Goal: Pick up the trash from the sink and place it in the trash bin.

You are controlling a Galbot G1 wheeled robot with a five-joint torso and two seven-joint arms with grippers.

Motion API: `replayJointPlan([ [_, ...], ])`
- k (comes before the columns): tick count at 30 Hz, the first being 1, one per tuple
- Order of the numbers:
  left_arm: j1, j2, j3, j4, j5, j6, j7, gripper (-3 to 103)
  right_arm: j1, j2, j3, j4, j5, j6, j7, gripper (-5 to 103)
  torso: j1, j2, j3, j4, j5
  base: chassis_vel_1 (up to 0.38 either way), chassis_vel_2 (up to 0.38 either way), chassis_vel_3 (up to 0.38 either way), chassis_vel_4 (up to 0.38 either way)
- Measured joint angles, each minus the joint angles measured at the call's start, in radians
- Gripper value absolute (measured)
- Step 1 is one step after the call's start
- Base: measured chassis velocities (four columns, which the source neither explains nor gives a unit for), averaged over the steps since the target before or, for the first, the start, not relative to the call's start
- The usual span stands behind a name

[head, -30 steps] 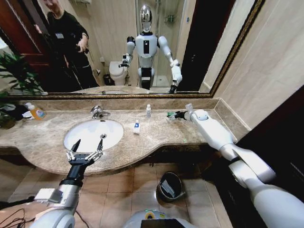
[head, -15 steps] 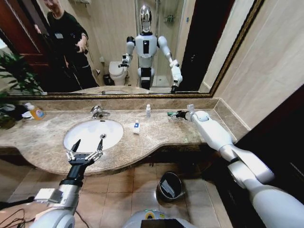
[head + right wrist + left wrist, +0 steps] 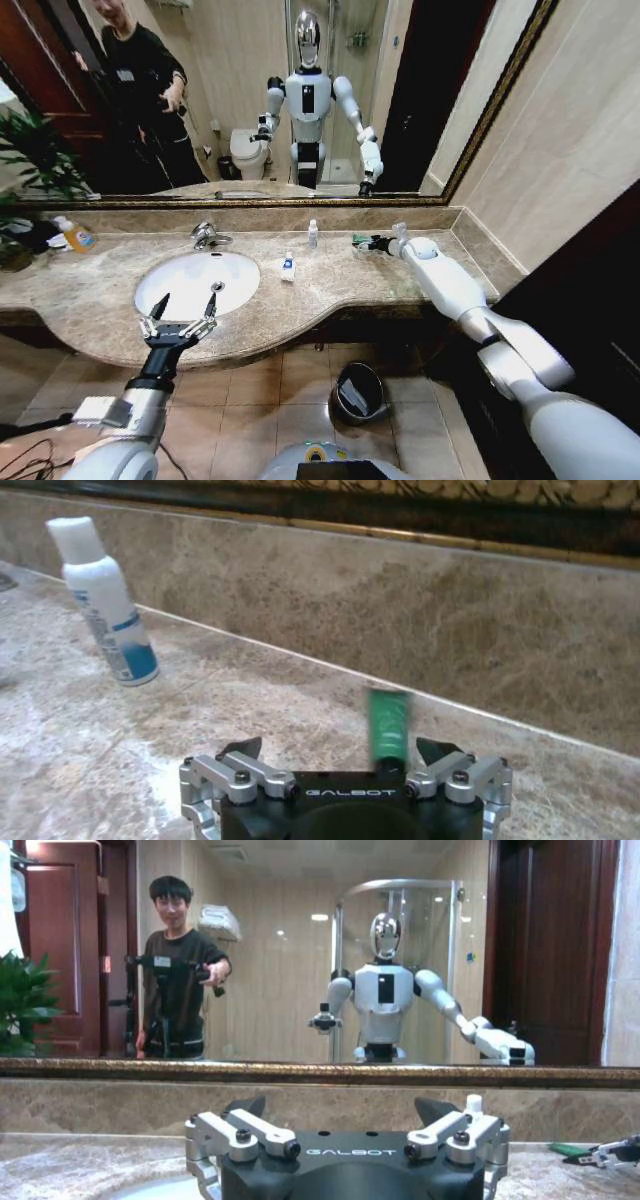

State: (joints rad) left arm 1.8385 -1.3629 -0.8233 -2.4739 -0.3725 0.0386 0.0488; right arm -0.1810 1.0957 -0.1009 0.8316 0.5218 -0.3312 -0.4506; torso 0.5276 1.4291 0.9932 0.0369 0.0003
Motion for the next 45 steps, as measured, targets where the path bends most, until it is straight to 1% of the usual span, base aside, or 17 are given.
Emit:
replayJointPlan([
  [3, 0.000, 0.000, 0.000, 0.000, 0.000, 0.000, 0.000, 100, -0.010, -0.031, -0.019, 0.062, 0.013, -0.018, 0.012, 100, 0.000, 0.000, 0.000, 0.0000, -0.0003, 0.000, 0.000, 0.000, 0.000],
  [4, 0.000, 0.000, 0.000, 0.000, 0.000, 0.000, 0.000, 100, -0.019, -0.065, -0.037, 0.131, 0.029, -0.044, 0.020, 100, 0.000, 0.000, 0.000, -0.0001, -0.0005, 0.000, 0.000, 0.000, 0.000],
  [6, 0.000, 0.000, 0.000, 0.000, 0.000, 0.000, 0.000, 100, -0.023, -0.077, -0.042, 0.157, 0.038, -0.053, 0.024, 100, 0.000, 0.000, 0.000, -0.0002, -0.0006, 0.000, 0.000, 0.000, 0.000],
  [9, 0.000, 0.000, 0.000, 0.000, 0.000, 0.000, 0.000, 100, -0.033, -0.087, -0.060, 0.206, 0.079, -0.060, 0.118, 100, 0.000, 0.000, 0.000, -0.0002, -0.0003, 0.000, 0.000, 0.000, 0.000],
  [10, 0.000, 0.000, 0.000, 0.000, 0.000, 0.000, 0.000, 100, -0.033, -0.087, -0.060, 0.206, 0.079, -0.060, 0.118, 100, 0.000, 0.000, 0.000, -0.0002, -0.0003, 0.000, 0.000, 0.000, 0.000],
  [11, 0.000, 0.000, 0.000, 0.000, 0.000, 0.000, 0.000, 100, -0.035, -0.081, -0.063, 0.205, 0.082, -0.056, 0.147, 100, 0.000, 0.000, 0.000, -0.0003, -0.0005, 0.000, 0.000, 0.000, 0.000],
  [12, 0.000, 0.000, 0.000, 0.000, 0.000, 0.000, 0.000, 100, -0.037, -0.064, -0.067, 0.197, 0.093, -0.045, 0.211, 100, 0.000, 0.000, 0.000, 0.0000, -0.0003, 0.000, 0.000, 0.000, 0.000],
  [14, 0.000, 0.000, 0.000, 0.000, 0.000, 0.000, 0.000, 100, -0.038, -0.042, -0.069, 0.177, 0.106, -0.031, 0.262, 100, 0.000, 0.000, 0.000, 0.0001, -0.0002, 0.000, 0.000, 0.000, 0.000],
  [21, 0.000, 0.000, 0.000, 0.000, 0.000, 0.000, 0.000, 100, -0.014, 0.008, -0.056, 0.081, 0.101, -0.017, 0.240, 100, 0.000, 0.000, 0.000, 0.0000, -0.0006, 0.000, 0.000, 0.000, 0.000],
  [24, 0.000, 0.000, 0.000, 0.000, 0.000, 0.000, 0.000, 100, -0.002, 0.040, -0.040, 0.000, 0.080, 0.035, 0.217, 100, 0.000, 0.000, 0.000, 0.0000, -0.0002, 0.000, 0.000, 0.000, 0.000],
  [28, 0.000, 0.000, 0.000, 0.000, 0.000, 0.000, 0.000, 100, 0.002, 0.055, -0.019, -0.045, 0.066, 0.064, 0.207, 100, 0.000, 0.000, 0.000, 0.0001, -0.0004, 0.000, 0.000, 0.000, 0.000],
  [34, 0.000, 0.000, 0.000, 0.000, 0.000, 0.000, 0.000, 100, -0.006, 0.058, 0.007, -0.066, 0.061, 0.067, 0.204, 101, 0.000, 0.000, 0.000, 0.0000, -0.0003, 0.000, 0.000, 0.000, 0.000],
  [39, 0.000, 0.000, 0.000, 0.000, 0.000, 0.000, 0.000, 100, -0.017, 0.057, 0.018, -0.061, 0.063, 0.065, 0.202, 90, 0.000, 0.000, 0.000, -0.0001, -0.0003, 0.000, 0.000, 0.000, 0.000],
  [40, 0.000, 0.000, 0.000, 0.000, 0.000, 0.000, 0.000, 100, -0.017, 0.057, 0.018, -0.061, 0.063, 0.065, 0.202, 90, 0.000, 0.000, 0.000, -0.0001, -0.0003, 0.000, 0.000, 0.000, 0.000],
  [42, 0.000, 0.000, 0.000, 0.000, 0.000, 0.000, 0.000, 100, -0.022, 0.058, 0.024, -0.056, 0.072, 0.062, 0.202, 79, 0.000, 0.000, 0.000, 0.0000, -0.0004, 0.000, 0.000, 0.000, 0.000],
  [43, 0.000, 0.000, 0.000, 0.000, 0.000, 0.000, 0.000, 100, -0.022, 0.058, 0.024, -0.056, 0.072, 0.062, 0.202, 79, 0.000, 0.000, 0.000, 0.0000, -0.0004, 0.000, 0.000, 0.000, 0.000],
  [45, 0.000, 0.000, 0.000, 0.000, 0.000, 0.000, 0.000, 100, -0.025, 0.061, 0.027, -0.056, 0.075, 0.063, 0.195, 68, 0.000, 0.000, 0.000, -0.0001, -0.0005, 0.000, 0.000, 0.000, 0.000],
])
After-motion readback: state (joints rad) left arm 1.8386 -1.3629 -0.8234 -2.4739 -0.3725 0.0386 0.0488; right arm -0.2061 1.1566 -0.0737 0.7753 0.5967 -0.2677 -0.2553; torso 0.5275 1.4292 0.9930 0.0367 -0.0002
